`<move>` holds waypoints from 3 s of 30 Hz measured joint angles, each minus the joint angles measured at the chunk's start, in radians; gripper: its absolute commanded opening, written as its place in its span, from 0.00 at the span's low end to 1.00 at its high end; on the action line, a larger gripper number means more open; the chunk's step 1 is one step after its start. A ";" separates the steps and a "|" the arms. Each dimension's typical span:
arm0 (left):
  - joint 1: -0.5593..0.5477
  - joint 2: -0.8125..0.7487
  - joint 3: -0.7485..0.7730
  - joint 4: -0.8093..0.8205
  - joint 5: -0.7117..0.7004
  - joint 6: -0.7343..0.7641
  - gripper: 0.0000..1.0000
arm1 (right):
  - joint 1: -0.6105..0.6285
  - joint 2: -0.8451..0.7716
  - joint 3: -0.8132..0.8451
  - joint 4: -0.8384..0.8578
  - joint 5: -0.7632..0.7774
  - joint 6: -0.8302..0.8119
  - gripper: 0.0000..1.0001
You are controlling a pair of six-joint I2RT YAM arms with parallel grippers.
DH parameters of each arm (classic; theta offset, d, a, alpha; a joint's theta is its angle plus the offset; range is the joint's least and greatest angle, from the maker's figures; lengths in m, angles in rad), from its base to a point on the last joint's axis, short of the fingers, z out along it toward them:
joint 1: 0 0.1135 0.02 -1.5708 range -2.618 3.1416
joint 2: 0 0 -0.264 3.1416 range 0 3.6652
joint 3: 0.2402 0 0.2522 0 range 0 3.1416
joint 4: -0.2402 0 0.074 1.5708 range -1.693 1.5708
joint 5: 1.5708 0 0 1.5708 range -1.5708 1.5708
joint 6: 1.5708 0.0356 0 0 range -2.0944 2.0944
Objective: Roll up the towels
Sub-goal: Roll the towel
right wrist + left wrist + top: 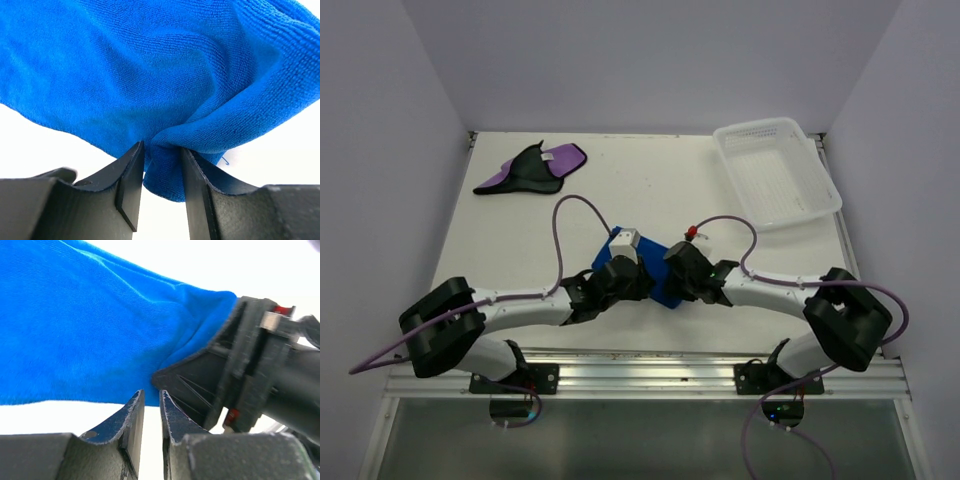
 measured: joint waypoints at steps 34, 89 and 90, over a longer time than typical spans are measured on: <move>-0.138 -0.087 -0.244 0.368 -0.011 -0.151 0.00 | 0.000 0.112 0.111 -0.002 -0.039 0.091 0.40; -0.144 0.176 -0.150 0.367 -0.264 -0.110 0.00 | -0.003 0.159 0.194 -0.094 -0.082 0.008 0.43; -0.144 0.176 -0.150 0.362 -0.270 -0.126 0.00 | -0.003 0.159 0.195 -0.094 -0.082 0.006 0.43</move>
